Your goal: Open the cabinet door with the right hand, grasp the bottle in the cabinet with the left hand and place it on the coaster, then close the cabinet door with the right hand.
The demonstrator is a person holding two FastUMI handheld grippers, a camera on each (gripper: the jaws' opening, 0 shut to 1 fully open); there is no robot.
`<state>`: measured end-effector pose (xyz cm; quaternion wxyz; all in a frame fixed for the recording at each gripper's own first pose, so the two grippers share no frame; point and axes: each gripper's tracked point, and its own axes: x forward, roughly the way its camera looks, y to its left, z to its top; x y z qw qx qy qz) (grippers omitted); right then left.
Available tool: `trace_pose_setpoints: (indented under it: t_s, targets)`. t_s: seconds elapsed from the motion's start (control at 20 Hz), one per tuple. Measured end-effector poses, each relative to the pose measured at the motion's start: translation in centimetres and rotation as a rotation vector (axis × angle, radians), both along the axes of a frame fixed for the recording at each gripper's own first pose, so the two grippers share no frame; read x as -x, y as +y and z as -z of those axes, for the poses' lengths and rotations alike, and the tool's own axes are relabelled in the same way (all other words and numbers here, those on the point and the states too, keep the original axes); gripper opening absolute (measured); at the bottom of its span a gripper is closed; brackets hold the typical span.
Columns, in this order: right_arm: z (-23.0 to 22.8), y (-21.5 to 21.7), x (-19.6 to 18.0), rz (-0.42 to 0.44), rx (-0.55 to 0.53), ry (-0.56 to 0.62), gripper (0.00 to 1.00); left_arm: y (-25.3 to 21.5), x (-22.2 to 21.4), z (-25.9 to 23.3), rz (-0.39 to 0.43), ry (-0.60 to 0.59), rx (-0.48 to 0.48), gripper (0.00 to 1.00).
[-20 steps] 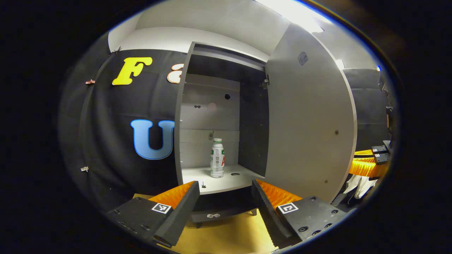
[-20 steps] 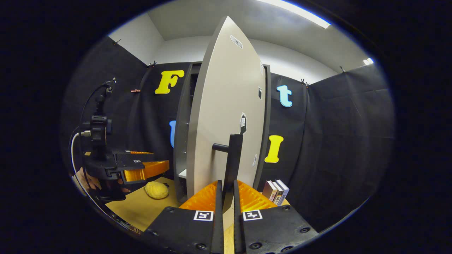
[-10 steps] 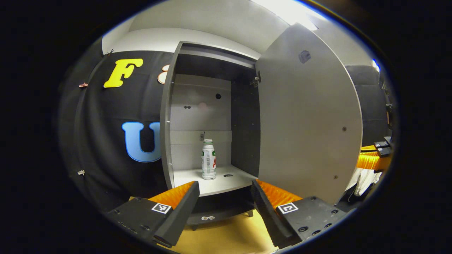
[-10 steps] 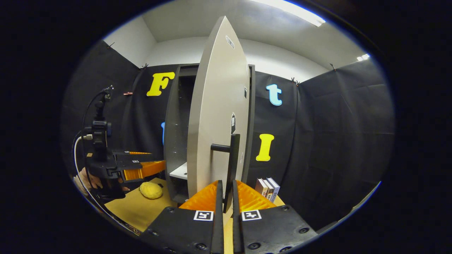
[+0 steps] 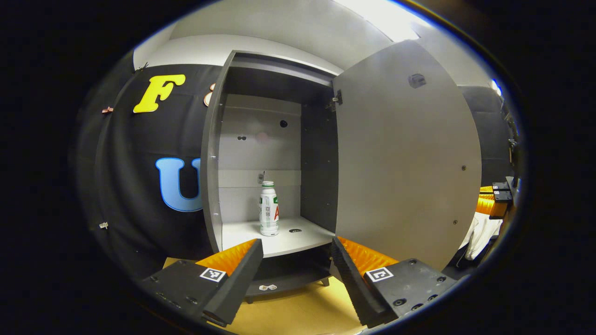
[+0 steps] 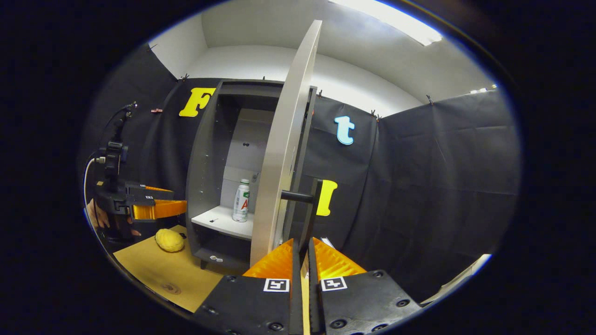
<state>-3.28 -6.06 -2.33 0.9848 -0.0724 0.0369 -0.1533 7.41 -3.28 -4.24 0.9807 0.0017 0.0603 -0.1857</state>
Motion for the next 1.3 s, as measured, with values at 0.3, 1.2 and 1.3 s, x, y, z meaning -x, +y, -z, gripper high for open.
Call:
trace_pose_setpoints:
  t_s: [0.3,1.2,1.3]
  targets:
    - [0.0,-1.9,0.5,0.051,-0.051,-0.018,0.08,1.0,0.0,0.3,-0.002,0.008,-0.013,0.93]
    - [-3.7,6.9,1.6,0.085,0.065,-0.106,0.18,1.9,-9.5,-0.3,0.076,-0.035,0.054,0.94]
    - [-3.7,7.4,0.5,0.047,0.135,-0.096,0.29,0.7,-12.7,0.1,0.072,-0.036,0.036,0.94]
